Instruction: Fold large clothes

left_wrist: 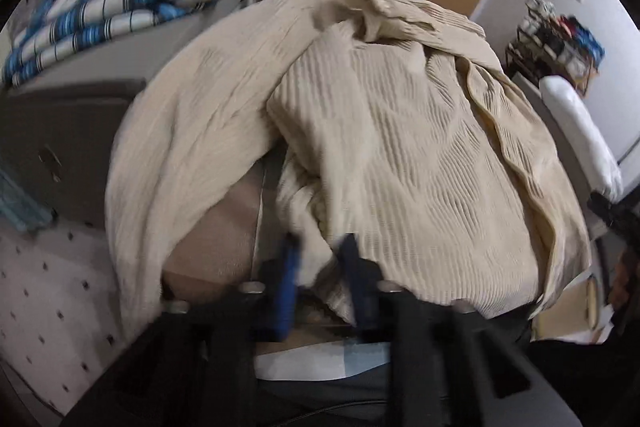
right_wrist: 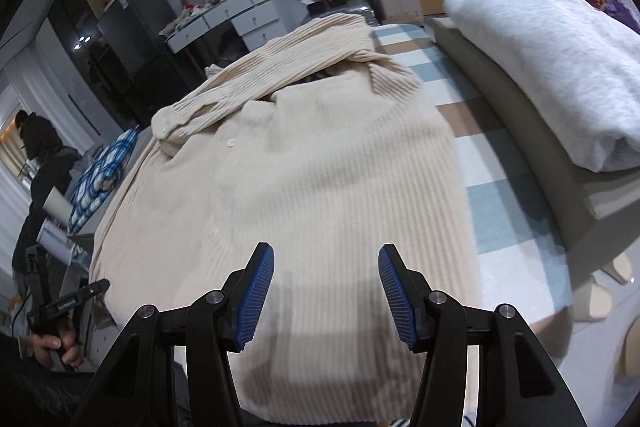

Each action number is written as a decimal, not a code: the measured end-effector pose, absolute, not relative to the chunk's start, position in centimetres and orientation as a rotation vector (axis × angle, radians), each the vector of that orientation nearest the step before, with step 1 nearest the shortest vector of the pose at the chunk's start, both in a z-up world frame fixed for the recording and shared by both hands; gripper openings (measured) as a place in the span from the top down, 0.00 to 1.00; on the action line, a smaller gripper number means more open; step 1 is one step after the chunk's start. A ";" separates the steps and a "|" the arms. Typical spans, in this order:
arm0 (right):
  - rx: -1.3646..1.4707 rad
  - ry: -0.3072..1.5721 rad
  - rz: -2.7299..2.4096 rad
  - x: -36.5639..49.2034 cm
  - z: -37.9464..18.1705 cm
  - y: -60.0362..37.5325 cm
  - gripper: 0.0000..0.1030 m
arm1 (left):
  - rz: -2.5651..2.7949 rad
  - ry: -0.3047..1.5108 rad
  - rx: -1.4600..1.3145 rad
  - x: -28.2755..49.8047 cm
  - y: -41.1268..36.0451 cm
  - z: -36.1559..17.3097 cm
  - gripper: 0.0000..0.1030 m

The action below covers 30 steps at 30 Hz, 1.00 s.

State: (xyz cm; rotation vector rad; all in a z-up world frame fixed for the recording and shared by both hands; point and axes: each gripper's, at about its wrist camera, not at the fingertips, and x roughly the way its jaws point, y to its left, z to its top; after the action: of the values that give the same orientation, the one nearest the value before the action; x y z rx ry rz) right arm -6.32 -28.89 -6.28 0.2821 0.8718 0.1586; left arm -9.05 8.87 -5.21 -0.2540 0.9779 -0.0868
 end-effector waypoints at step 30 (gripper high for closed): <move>0.371 0.866 -0.025 4.3 -6.3 -32.9 0.46 | -0.187 0.839 -0.325 -0.2 12.9 -1.7 0.36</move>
State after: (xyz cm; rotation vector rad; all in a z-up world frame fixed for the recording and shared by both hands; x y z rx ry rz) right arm 4.25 -32.92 -6.27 0.3708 0.8663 -0.0245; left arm -0.24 12.87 -1.69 -0.3249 0.8388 -0.1872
